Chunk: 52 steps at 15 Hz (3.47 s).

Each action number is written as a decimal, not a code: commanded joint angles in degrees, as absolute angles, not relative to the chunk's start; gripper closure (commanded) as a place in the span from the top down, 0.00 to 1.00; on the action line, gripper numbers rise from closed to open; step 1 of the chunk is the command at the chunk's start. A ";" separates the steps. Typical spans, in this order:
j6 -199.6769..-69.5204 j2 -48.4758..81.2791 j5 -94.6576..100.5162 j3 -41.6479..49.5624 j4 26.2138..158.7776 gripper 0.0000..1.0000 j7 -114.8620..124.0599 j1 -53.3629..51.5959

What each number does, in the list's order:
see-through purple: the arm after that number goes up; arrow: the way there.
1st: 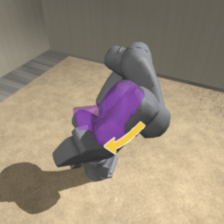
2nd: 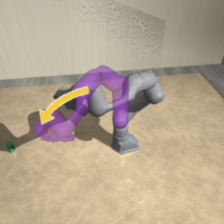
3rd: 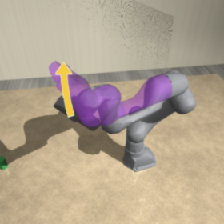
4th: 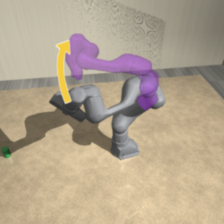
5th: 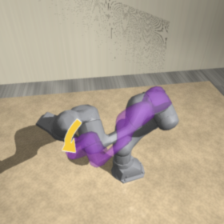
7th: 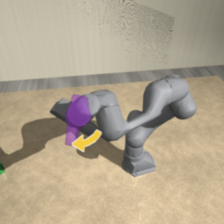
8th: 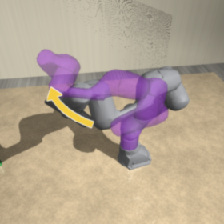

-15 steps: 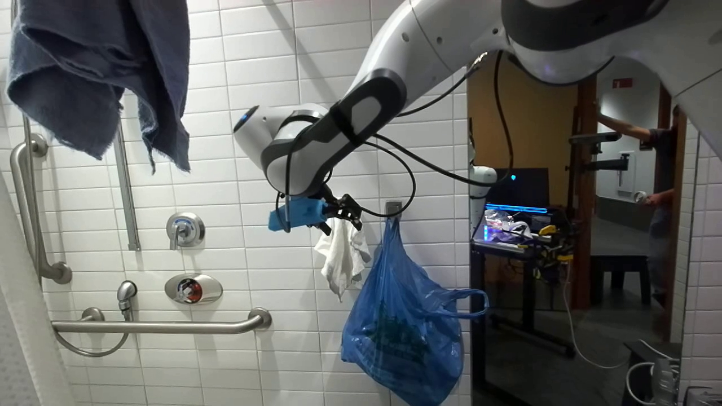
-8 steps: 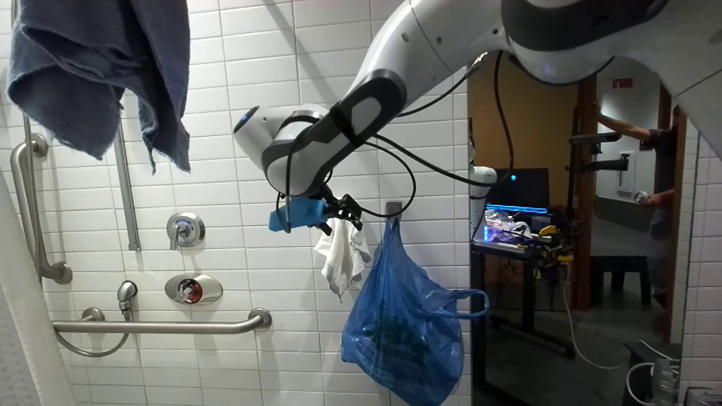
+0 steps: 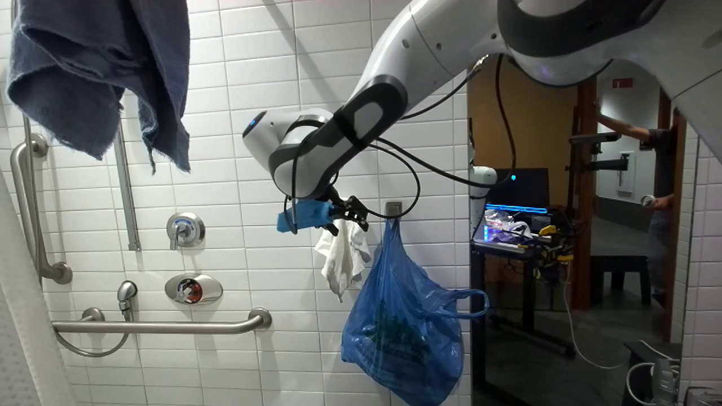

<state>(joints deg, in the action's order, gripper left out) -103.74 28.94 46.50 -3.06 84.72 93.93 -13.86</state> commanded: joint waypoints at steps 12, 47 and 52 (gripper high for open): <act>-113.33 35.06 44.73 2.89 78.81 1.00 96.89 -11.85; -136.47 14.08 93.08 1.46 109.90 0.01 130.81 -10.62; -134.73 12.17 95.70 -1.23 111.51 0.01 134.12 -8.27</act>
<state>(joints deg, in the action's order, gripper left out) -135.88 15.00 94.27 0.68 109.10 132.01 -10.41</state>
